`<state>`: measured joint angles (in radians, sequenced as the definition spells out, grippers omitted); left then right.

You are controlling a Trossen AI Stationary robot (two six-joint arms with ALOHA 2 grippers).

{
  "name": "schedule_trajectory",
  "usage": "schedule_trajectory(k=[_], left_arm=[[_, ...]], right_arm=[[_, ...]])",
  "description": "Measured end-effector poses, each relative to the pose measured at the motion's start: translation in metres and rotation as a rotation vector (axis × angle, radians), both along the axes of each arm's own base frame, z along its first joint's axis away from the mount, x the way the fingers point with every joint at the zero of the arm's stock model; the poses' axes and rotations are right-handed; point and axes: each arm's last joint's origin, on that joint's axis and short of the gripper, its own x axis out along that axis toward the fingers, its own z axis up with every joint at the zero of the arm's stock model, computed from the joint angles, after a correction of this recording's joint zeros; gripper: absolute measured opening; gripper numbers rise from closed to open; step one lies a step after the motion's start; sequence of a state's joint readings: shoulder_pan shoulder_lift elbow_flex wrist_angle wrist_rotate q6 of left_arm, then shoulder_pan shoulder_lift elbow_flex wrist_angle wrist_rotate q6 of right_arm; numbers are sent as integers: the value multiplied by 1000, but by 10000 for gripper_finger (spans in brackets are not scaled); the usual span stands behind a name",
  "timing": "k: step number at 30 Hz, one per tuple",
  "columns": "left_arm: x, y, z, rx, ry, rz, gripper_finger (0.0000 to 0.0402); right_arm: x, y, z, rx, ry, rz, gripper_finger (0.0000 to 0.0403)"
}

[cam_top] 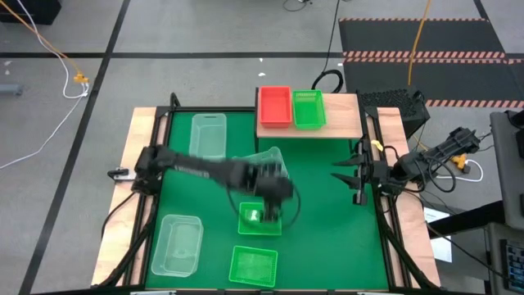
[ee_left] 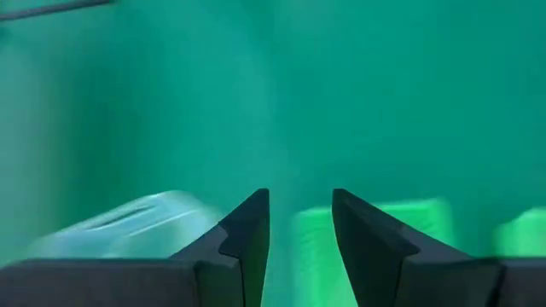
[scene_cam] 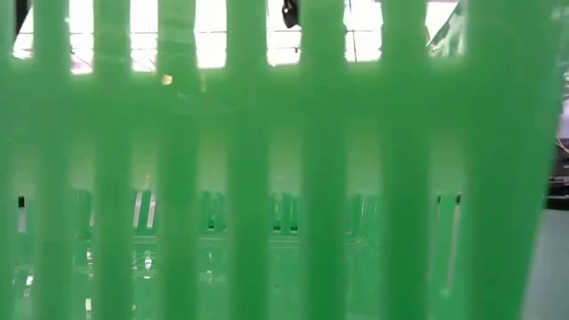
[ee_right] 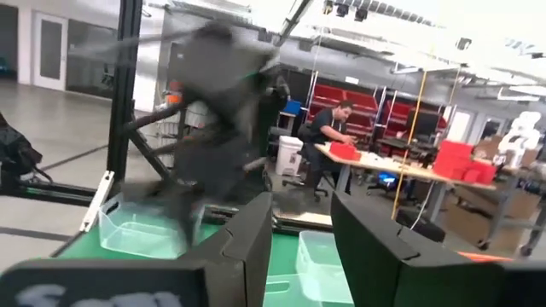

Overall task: Stack baskets on shelf by color
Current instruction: Stack the top green bin on the on the top of the green bin

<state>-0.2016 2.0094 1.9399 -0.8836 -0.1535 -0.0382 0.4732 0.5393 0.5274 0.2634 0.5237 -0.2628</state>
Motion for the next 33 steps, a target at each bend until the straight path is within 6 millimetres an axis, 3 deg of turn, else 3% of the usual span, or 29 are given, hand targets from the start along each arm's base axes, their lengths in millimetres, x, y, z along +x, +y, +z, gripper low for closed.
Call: schedule_trajectory(k=[3,6,12,16,28,33], left_arm=[[1,-30,-24,-57,-69,50,131],[4,-39,-33,-153,-144,163,131],[11,-28,-29,-388,-229,453,131],[12,-23,-33,-407,-206,508,131],[29,-11,-94,-577,-14,791,131],[28,-15,-100,-609,33,807,131]], right_arm=[[1,0,0,28,-4,4,116],[1,0,1,69,-19,10,116],[0,0,3,131,-37,20,116],[0,0,3,133,-37,20,116],[0,0,2,141,-32,22,116],[0,0,2,133,-32,18,116]])
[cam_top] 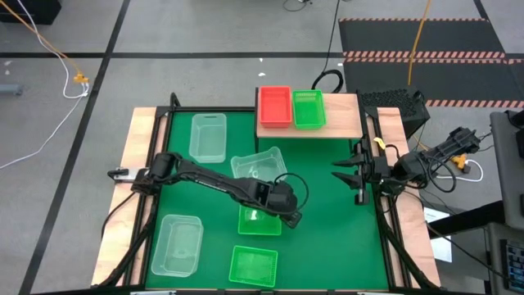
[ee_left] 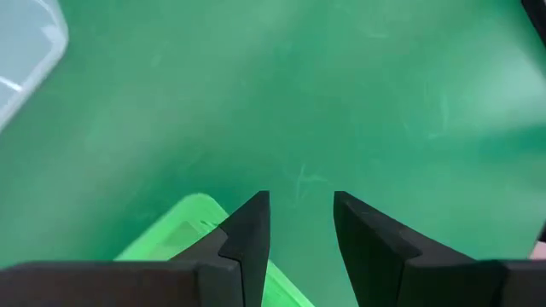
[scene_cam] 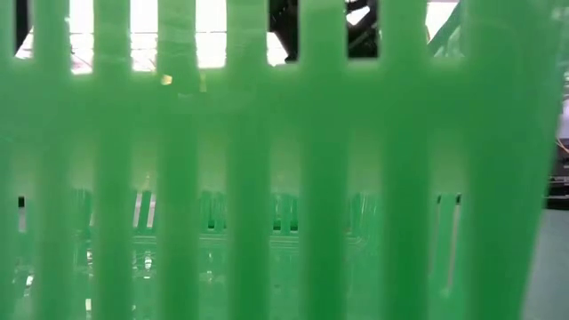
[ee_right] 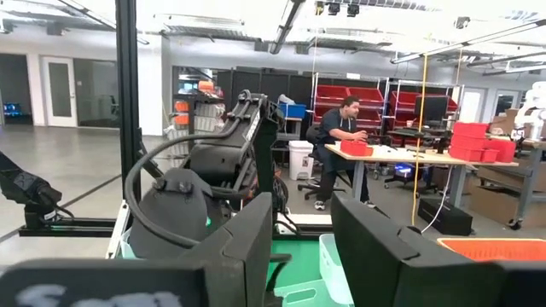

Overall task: Stack baskets on shelf by color
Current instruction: Stack the top green bin on the on the top of the green bin

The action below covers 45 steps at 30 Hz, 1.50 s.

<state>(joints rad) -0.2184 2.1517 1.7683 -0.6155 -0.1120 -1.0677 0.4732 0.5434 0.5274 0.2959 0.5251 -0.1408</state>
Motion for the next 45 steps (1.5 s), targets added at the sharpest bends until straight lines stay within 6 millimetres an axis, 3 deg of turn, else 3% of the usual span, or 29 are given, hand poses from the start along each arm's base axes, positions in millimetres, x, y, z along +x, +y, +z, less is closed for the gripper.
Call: schedule_trajectory(k=[11,21,35,45], left_arm=[[0,-3,0,1,-5,-14,131],[-13,-15,-6,-111,134,-15,131],[0,-22,-35,-79,110,-32,131],[1,-24,-41,-134,131,-90,131]], right_arm=[[0,0,0,-2,2,-1,116],[0,0,-1,-6,10,-2,116],[0,0,-1,-5,10,-2,116],[0,0,-1,-6,13,-2,116]])
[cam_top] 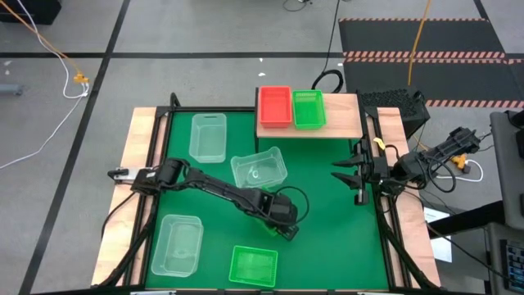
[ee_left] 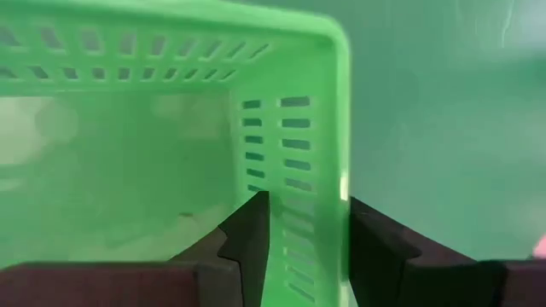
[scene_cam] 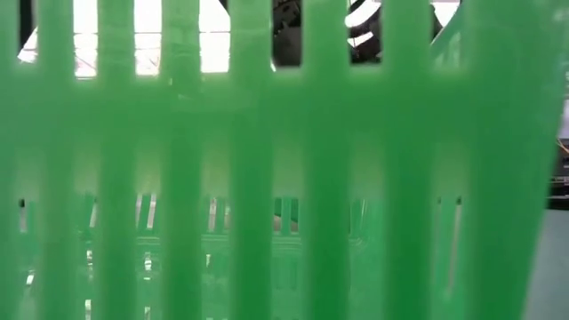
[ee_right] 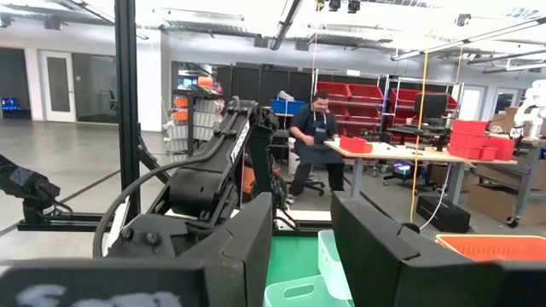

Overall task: Stack baskets on shelf by color
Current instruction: Stack the top green bin on the on the top of the green bin

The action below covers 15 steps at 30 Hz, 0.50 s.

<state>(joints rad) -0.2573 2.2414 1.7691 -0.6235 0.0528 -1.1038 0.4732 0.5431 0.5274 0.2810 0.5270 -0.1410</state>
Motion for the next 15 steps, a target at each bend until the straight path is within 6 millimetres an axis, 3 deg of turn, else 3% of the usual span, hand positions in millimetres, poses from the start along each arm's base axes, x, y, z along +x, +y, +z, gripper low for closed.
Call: schedule_trajectory(k=[3,10,15], left_arm=[[-1,-2,-1,-44,15,-46,113],[-2,-5,2,-100,13,-163,12],[-5,-10,9,-178,-5,-297,10]], right_arm=[[0,0,0,0,0,0,116],[0,0,0,0,-2,0,116],[0,0,0,0,-2,0,116]])
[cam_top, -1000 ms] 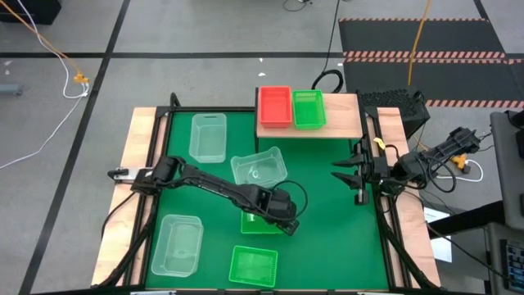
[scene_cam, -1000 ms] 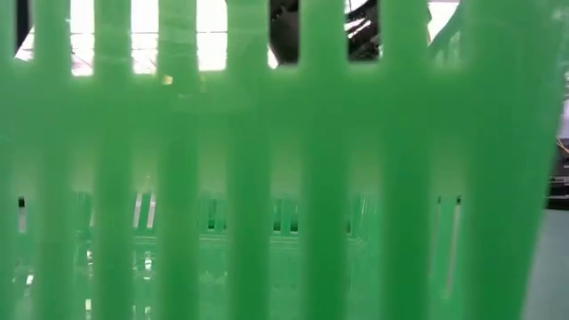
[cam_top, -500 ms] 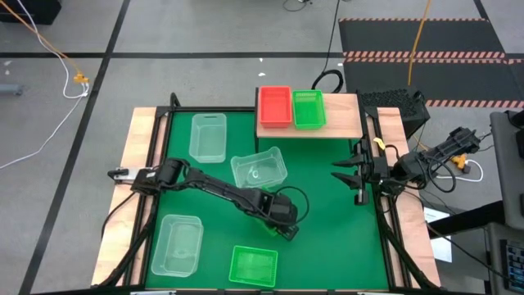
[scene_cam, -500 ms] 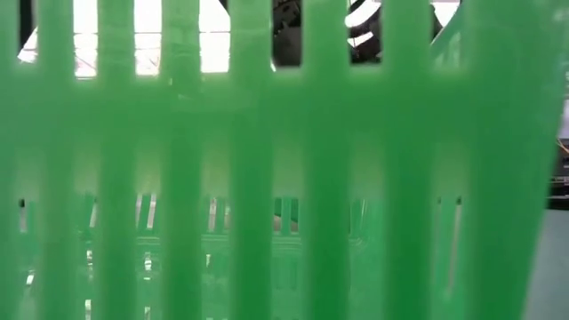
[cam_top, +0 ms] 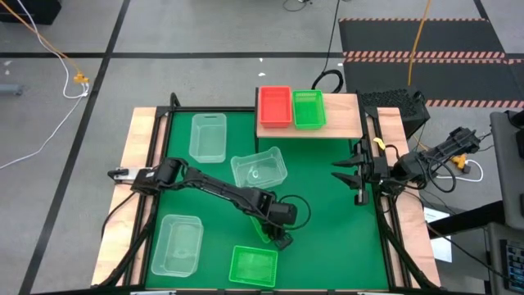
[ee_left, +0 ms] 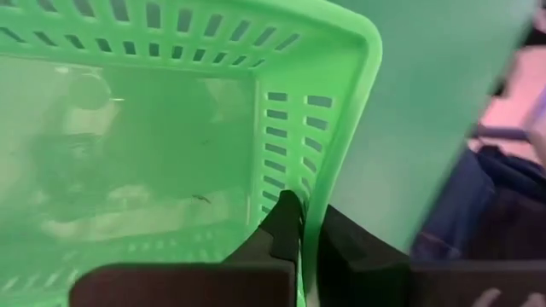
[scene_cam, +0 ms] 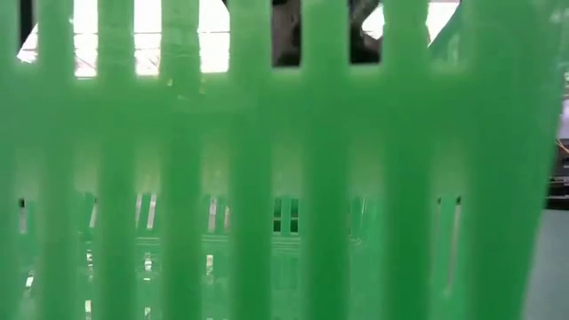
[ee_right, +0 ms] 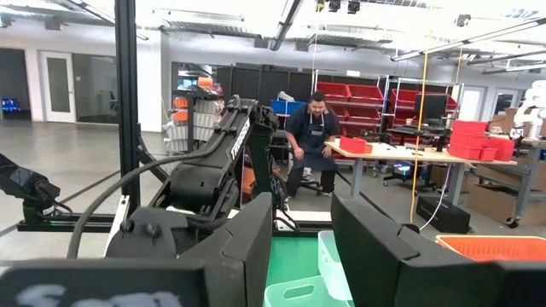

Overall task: Stack baskets on shelf by color
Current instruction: Stack the top green bin on the on the top of the green bin

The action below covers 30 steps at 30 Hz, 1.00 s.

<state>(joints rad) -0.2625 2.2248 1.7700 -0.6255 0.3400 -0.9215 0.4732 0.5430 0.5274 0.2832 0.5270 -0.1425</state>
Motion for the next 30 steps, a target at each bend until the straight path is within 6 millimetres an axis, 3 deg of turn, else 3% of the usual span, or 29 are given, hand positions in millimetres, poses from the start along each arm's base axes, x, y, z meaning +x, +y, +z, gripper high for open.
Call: schedule_trajectory(k=[8,14,17,20,25,30], left_arm=[[-11,-15,64,-35,-179,-130,3],[-15,-12,127,44,-414,-223,5],[-18,-4,154,119,-420,-216,3],[-22,14,181,234,-454,-197,4],[-33,60,222,474,-479,-177,3],[-39,124,253,705,-637,-139,2]], right_arm=[[0,0,0,-3,-1,-1,116],[0,0,1,1,-5,0,116],[0,0,1,1,-5,5,116],[-1,0,1,1,-8,12,116],[-2,0,2,-3,-22,49,116],[-2,0,2,-65,-14,38,116]])
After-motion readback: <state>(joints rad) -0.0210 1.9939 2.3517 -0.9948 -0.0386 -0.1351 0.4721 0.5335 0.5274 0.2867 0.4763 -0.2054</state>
